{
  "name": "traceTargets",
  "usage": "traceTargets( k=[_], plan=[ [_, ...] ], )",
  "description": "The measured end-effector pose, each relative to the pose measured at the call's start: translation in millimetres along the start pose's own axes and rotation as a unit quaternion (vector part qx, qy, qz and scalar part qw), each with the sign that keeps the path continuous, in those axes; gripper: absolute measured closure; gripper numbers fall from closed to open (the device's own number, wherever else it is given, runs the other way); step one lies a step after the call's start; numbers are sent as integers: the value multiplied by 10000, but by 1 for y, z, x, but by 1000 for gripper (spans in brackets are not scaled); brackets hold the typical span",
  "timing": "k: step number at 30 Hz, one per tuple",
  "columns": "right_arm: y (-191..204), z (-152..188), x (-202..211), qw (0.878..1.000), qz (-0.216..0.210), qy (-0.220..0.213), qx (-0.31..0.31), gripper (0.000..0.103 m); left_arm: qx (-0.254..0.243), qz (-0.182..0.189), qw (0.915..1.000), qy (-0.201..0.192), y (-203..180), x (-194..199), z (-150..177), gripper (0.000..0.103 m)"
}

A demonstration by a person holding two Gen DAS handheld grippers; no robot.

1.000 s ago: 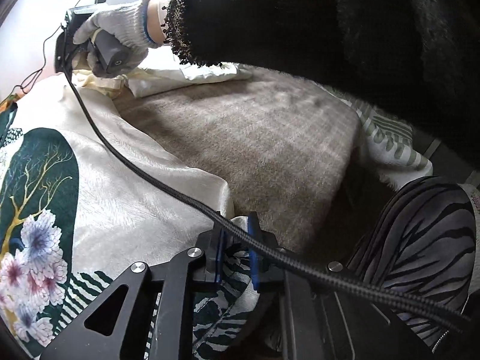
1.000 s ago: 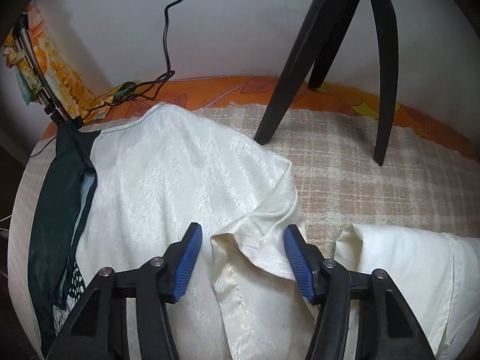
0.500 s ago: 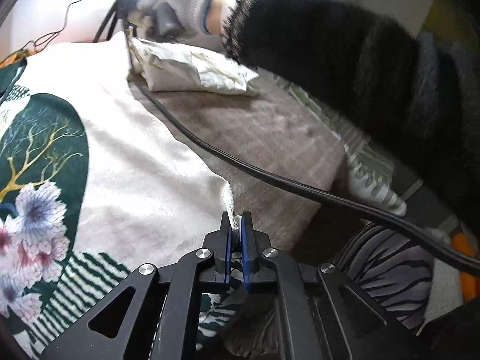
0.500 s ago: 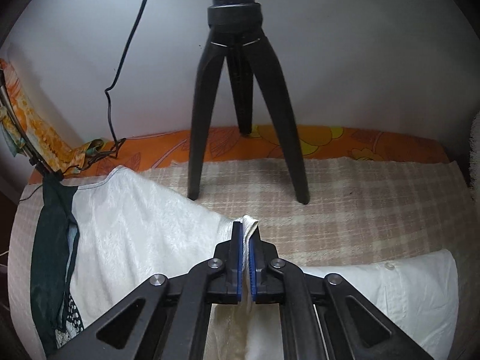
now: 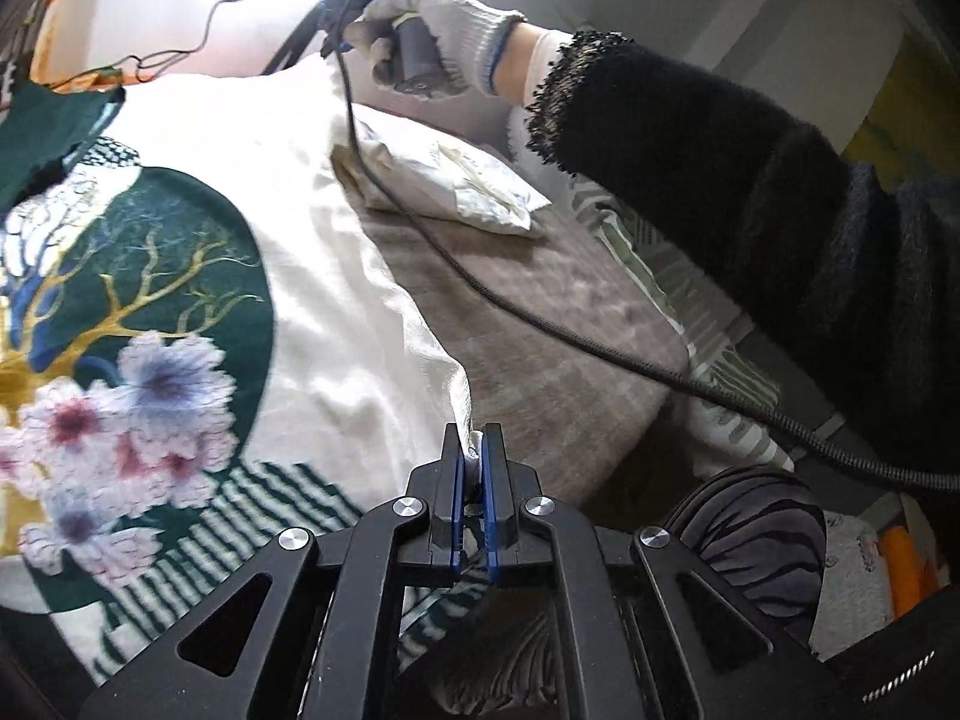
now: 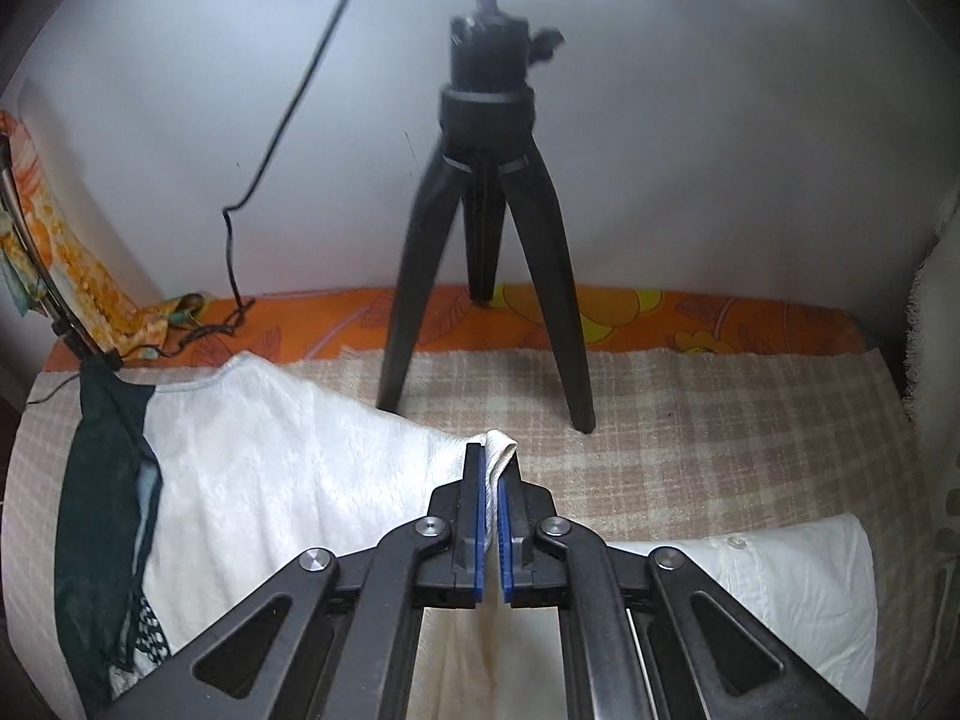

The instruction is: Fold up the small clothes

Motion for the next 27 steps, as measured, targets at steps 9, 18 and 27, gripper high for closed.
traceTargets(
  k=[9,18,27],
  plan=[
    [58,-32,30,9992,49,-230,336,103,261,-203,9988,-375,32,42,2,100],
    [150,-49,29,9958,-82,-253,876,102,537,-416,9959,-596,60,73,14,100],
    [229,-52,5,9911,-196,-111,1312,103,907,-612,9910,-776,91,97,21,100]
  ],
)
Point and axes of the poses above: each gripper's, at about its wrist camera, not at the fingertips, and x roughly against the way its jaws point, y to its left, z to its underside, the point moved 7 cm from there along -x, roughly the way its jaws point, and after that the axes turned 13 degrees about x, right-handed, at the moved point
